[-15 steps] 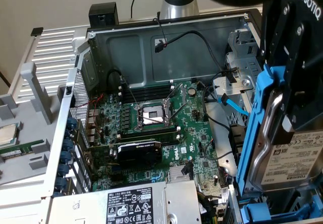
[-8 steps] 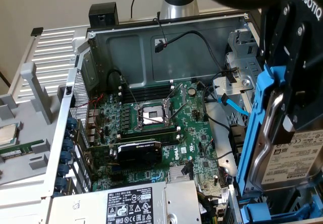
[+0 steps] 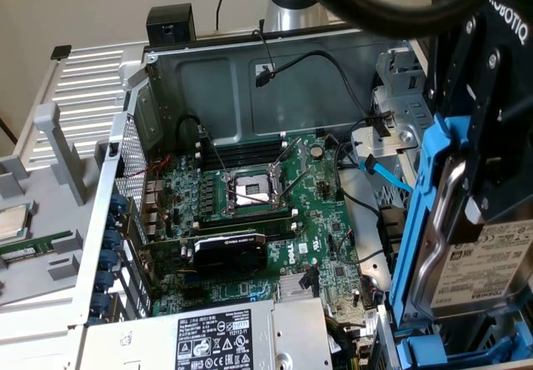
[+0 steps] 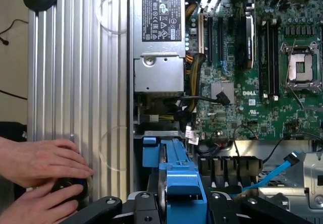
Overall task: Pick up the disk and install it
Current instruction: 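Insert the disk into the insertion slot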
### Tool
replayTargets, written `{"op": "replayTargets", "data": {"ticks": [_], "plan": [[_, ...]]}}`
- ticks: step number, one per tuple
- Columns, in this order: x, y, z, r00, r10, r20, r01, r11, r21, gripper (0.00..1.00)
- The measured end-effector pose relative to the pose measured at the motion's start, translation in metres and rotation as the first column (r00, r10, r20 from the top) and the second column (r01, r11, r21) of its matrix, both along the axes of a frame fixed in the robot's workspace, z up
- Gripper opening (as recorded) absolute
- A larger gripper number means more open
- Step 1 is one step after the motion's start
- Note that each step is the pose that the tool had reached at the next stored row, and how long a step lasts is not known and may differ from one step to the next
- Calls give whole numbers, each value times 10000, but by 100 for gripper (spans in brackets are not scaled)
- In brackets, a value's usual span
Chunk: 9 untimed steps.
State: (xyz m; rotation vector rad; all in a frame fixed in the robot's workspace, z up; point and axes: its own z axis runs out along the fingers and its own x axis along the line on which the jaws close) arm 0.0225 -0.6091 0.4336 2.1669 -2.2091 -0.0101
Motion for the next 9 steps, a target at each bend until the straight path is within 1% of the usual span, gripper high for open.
{"op": "replayTargets", "data": {"ticks": [6,9], "plan": [[2,2,-28,10000,0,0,0,10000,7,37],[4,15,-32,10000,2,1,-2,10000,10,37]]}}
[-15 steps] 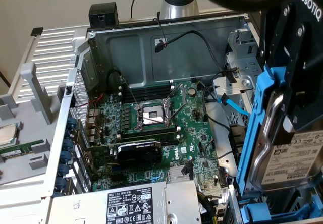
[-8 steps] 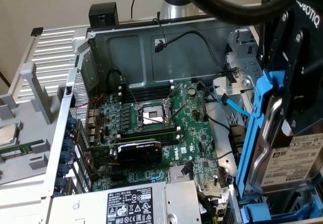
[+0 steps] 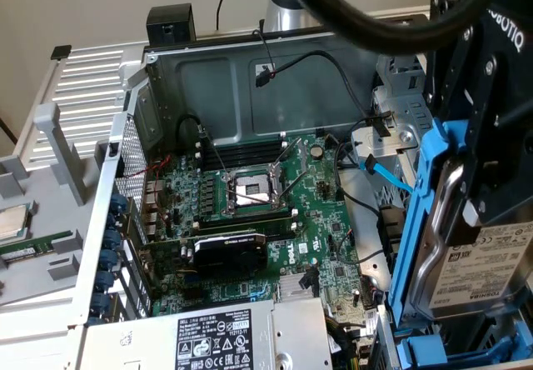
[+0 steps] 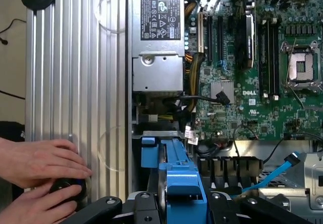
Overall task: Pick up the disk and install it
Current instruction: 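Insert the disk into the insertion slot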
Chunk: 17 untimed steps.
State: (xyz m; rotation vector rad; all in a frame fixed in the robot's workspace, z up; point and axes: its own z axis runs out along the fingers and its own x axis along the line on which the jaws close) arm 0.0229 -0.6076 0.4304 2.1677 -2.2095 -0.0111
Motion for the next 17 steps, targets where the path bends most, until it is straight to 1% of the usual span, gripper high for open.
{"op": "replayTargets", "data": {"ticks": [6,17], "plan": [[-1,4,-5,10000,-1,-1,1,10000,9,37],[-1,4,-69,10000,-1,0,1,10000,34,37]]}}
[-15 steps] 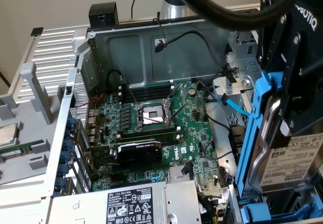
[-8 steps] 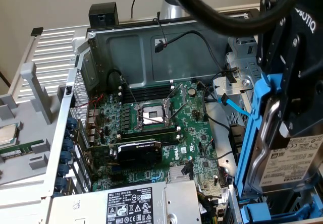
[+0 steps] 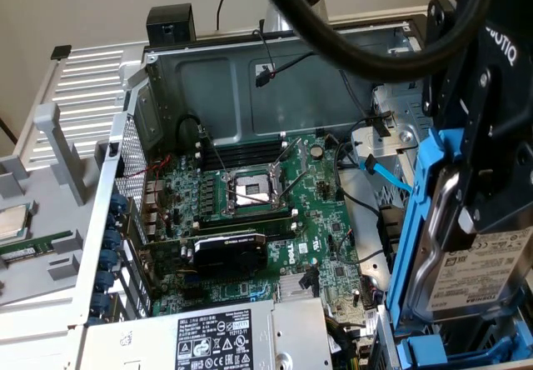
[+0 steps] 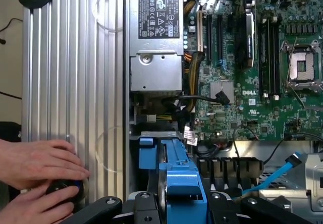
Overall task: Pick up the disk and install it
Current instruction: 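Insert the disk into the insertion slot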
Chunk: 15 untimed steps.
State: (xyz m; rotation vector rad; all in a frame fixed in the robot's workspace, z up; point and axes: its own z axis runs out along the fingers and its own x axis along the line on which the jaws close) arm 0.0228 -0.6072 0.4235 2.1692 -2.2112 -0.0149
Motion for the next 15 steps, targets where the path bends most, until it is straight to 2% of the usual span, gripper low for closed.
{"op": "replayTargets", "data": {"ticks": [15], "plan": [[1,0,-93,10000,1,0,-1,10000,20,37]]}}
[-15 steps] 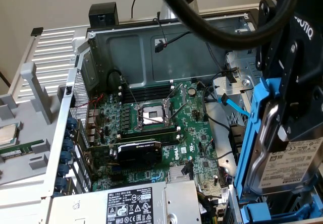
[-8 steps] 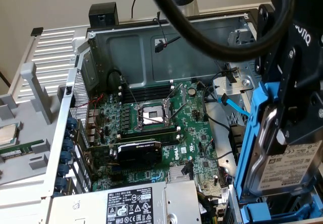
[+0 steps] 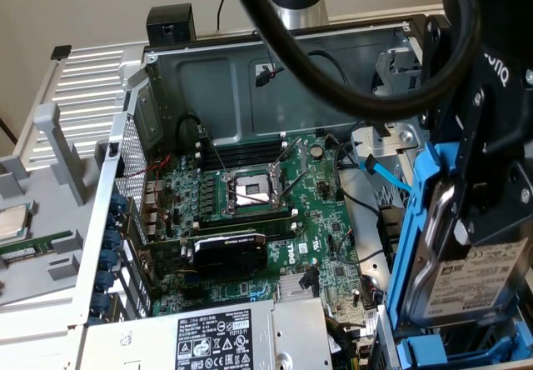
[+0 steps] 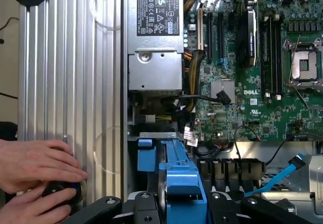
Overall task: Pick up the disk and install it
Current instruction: 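Insert the disk into the insertion slot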
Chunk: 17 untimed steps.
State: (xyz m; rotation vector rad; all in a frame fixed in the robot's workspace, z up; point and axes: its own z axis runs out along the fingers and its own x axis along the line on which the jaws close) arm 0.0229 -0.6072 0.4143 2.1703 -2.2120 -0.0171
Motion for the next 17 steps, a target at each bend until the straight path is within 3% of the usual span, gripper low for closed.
{"op": "replayTargets", "data": {"ticks": [7,8,17], "plan": [[-2,0,-28,10000,-3,0,3,10000,1,38],[-2,0,-29,10000,-3,0,3,10000,4,45],[-1,0,-29,10000,-2,0,2,10000,4,45]]}}
